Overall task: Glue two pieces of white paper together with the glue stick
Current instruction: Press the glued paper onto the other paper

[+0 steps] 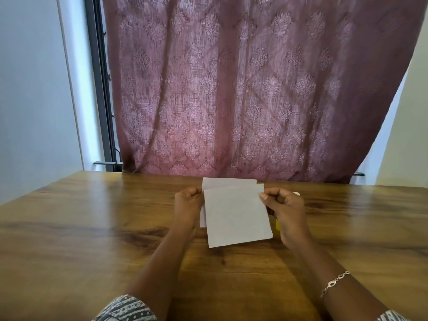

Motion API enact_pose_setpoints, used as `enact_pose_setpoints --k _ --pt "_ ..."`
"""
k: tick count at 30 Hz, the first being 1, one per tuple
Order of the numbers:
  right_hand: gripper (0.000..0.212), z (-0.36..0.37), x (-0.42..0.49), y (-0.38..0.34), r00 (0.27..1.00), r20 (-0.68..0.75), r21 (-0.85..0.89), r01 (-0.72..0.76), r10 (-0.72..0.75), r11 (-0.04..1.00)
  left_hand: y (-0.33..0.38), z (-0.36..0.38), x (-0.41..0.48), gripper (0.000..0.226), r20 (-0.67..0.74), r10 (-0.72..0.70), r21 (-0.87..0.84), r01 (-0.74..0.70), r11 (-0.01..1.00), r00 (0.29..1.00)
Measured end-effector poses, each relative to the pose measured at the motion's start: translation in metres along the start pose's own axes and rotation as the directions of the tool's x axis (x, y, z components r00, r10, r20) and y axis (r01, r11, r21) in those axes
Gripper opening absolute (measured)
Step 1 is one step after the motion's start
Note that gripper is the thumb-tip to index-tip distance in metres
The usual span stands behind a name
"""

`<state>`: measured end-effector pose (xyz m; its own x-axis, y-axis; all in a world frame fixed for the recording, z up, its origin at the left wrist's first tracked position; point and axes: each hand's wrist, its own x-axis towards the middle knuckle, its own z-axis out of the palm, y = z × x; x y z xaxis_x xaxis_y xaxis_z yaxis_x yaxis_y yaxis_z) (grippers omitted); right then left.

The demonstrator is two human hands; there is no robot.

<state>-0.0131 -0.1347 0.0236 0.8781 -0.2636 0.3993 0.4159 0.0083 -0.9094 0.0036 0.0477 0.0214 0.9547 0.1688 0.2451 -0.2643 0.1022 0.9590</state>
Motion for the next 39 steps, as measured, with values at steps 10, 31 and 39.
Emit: enact_pose_setpoints --k 10,31,39 --pt "0.02 0.003 0.001 0.001 0.997 -0.081 0.088 0.004 0.003 0.996 0.001 0.005 -0.002 0.02 0.052 -0.031 -0.092 0.036 0.995 0.998" --pt "0.027 0.002 0.003 -0.004 0.983 -0.175 0.16 -0.024 0.052 0.987 0.005 0.009 -0.009 0.02 0.161 -0.051 -0.145 0.075 0.987 0.986" --pt "0.025 0.001 0.003 -0.004 0.98 -0.19 0.154 -0.024 0.053 0.988 0.004 0.01 -0.008 0.018 0.176 -0.053 -0.135 0.078 0.988 0.983"
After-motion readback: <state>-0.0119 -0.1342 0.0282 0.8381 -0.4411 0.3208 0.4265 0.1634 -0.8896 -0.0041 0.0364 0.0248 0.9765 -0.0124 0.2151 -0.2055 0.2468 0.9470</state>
